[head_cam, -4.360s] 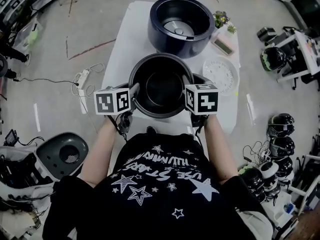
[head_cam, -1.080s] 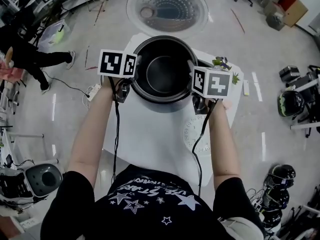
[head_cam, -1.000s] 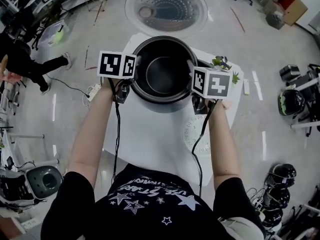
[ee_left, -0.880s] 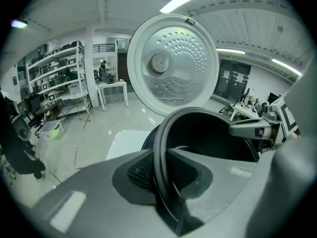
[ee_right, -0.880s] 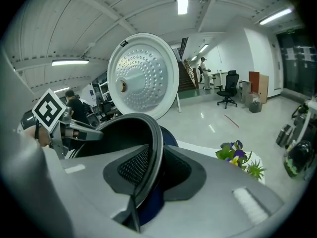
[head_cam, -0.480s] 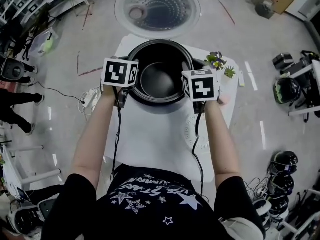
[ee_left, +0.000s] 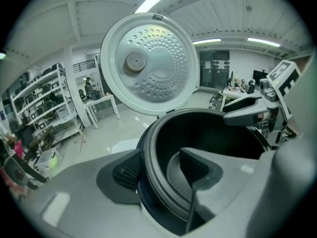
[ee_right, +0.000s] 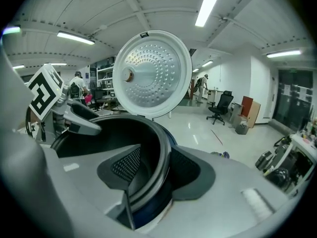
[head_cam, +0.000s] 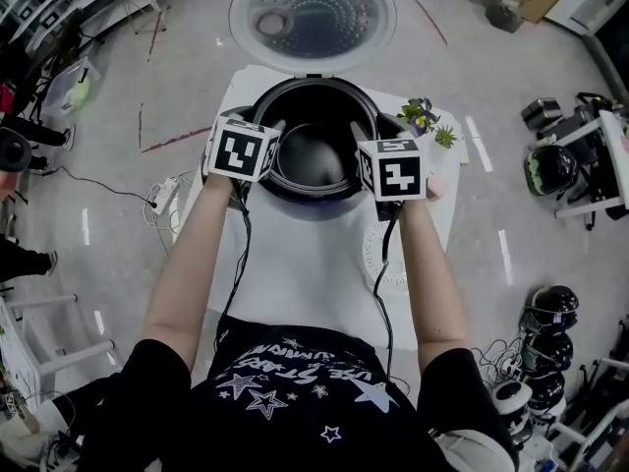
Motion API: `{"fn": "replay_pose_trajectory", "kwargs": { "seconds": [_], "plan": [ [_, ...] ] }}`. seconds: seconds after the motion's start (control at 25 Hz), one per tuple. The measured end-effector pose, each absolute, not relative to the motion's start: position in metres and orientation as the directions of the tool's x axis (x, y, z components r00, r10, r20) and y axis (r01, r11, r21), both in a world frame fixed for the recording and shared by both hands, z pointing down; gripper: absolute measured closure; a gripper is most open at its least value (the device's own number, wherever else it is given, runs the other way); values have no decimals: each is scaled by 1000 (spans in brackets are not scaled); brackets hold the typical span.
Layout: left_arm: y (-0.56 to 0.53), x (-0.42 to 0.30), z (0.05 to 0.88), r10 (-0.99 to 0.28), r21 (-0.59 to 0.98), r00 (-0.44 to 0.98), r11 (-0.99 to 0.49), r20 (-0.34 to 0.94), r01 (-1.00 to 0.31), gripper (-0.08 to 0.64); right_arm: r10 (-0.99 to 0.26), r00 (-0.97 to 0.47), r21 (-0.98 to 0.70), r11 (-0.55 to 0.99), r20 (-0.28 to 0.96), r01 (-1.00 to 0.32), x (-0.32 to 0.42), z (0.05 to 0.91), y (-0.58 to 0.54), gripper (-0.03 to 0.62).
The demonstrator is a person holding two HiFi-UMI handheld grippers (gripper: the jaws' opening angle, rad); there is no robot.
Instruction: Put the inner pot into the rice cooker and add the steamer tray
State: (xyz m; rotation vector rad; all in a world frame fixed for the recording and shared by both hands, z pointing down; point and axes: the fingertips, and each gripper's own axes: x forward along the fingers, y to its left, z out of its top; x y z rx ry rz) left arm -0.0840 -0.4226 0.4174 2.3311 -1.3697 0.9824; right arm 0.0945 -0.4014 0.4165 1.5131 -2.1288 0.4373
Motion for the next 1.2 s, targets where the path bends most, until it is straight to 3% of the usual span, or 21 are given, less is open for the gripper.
{"fn": "replay_pose_trajectory", "kwargs": {
  "seconds": [0.16,0.44,0.76,0.96,1.2],
  "plan": [
    [-415,-86,408,-676,-77,354,-519,646,-851,253,-806,-275,3,325,524,-946,97,401,-392,364],
    [-381,-106,373,-734,-47,387,-493,558,-869,247,-837,-296,-36,315,460,-948,93,369,-352,360],
    [-329,-117,375,-742,-1,397,-472,541,-882,248,-852,-309,-98,296,423,-950,114,354,-297,360],
    [-291,-112,376,-739,23,418,-480,528,-877,267,-852,-299,-117,276,430,-954,126,360,-265,359],
    [-253,-107,401,-717,80,433,-470,546,-879,344,-848,-264,-147,221,459,-964,154,375,-235,353]
  ]
}}
